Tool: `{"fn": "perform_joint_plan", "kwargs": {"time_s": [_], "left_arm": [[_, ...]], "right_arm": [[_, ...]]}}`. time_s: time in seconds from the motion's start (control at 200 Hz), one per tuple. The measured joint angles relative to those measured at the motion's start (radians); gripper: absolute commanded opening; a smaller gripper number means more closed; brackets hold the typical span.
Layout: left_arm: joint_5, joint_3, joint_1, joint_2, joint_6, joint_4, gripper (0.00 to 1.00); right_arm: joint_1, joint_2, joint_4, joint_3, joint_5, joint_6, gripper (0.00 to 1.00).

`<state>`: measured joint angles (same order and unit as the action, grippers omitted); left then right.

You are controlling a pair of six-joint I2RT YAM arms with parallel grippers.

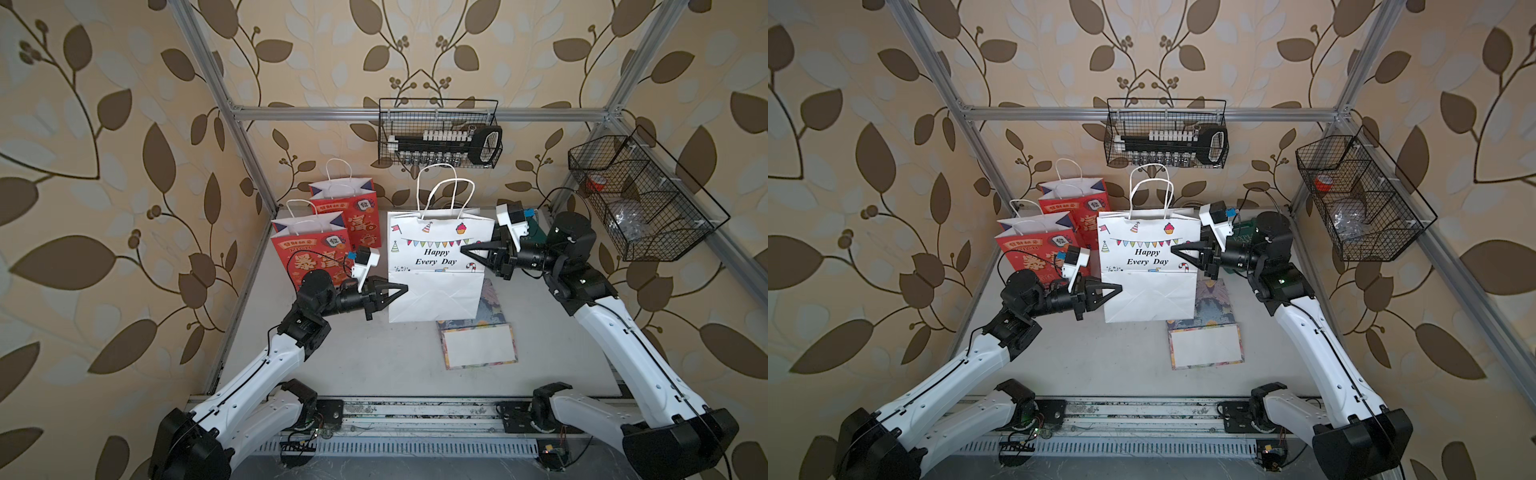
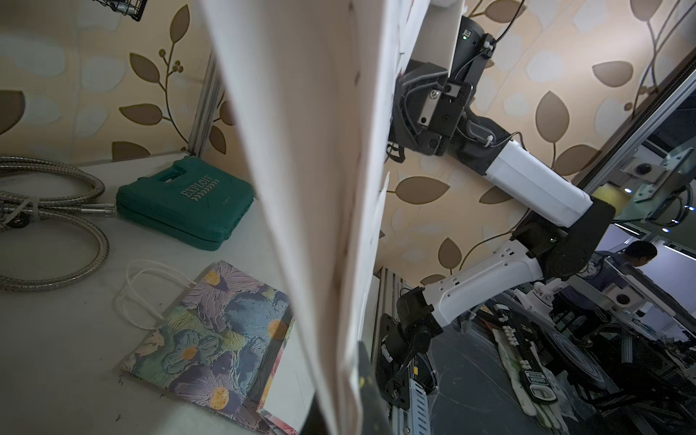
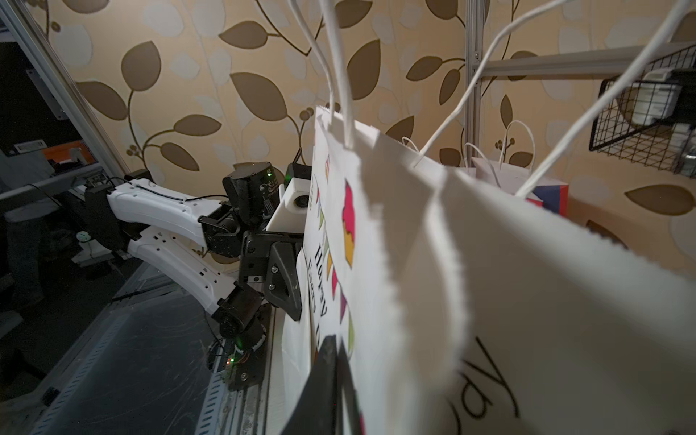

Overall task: Put away the paper bag
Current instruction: Press the paper bag.

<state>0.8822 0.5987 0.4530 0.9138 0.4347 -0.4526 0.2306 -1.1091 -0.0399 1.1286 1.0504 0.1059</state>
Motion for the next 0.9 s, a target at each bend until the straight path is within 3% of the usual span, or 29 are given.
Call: {"fn": "perform_joint_plan", "kwargs": {"time_s": [0.065, 0.105, 0.17, 0.26, 0.325, 0.47, 0.575, 0.595, 0.66, 0.72, 0.8, 0.9], "left_arm": [[-0.001, 0.000, 0.000, 0.000, -0.008, 0.007, 0.00], [-0.001, 0.000, 0.000, 0.000, -0.013, 0.013, 0.00], [0.000, 0.000, 0.000, 0.000, -0.018, 0.023, 0.00], [0.000, 0.000, 0.000, 0.000, -0.033, 0.043, 0.00], [0.000, 0.000, 0.000, 0.000, -0.043, 0.053, 0.00], [0.000, 0.000, 0.000, 0.000, -0.060, 0.070, 0.00], [-0.001, 0.000, 0.000, 0.000, -0.070, 0.076, 0.00], [-0.001, 0.000, 0.000, 0.000, -0.071, 0.077, 0.00], [0.000, 0.000, 0.000, 0.001, -0.077, 0.088, 0.00], [-0.003, 0.000, 0.007, 0.005, -0.080, 0.098, 0.00], [-0.035, 0.000, 0.036, 0.019, -0.079, 0.113, 0.00], [-0.120, 0.014, 0.109, 0.059, -0.058, 0.154, 0.00]], "right_arm": [[0.000, 0.000, 0.000, 0.001, -0.002, 0.007, 0.01], [0.000, 0.000, 0.001, 0.001, -0.004, 0.009, 0.10], [0.000, 0.000, 0.002, 0.001, -0.009, 0.023, 0.36], [0.000, 0.000, 0.018, 0.003, -0.028, 0.027, 0.43], [-0.001, 0.002, 0.024, 0.008, -0.042, 0.029, 0.37], [-0.002, 0.010, 0.030, 0.028, -0.076, 0.023, 0.01], [-0.002, 0.017, 0.032, 0.037, -0.079, 0.031, 0.00], [-0.002, 0.018, 0.033, 0.038, -0.080, 0.031, 0.08], [-0.002, 0.021, 0.029, 0.038, -0.091, 0.032, 0.57], [-0.002, 0.026, 0.022, 0.038, -0.124, 0.024, 0.81], [-0.002, 0.053, -0.029, 0.038, -0.230, -0.011, 0.97], [-0.002, 0.119, -0.131, 0.038, -0.433, -0.074, 1.00]]}}
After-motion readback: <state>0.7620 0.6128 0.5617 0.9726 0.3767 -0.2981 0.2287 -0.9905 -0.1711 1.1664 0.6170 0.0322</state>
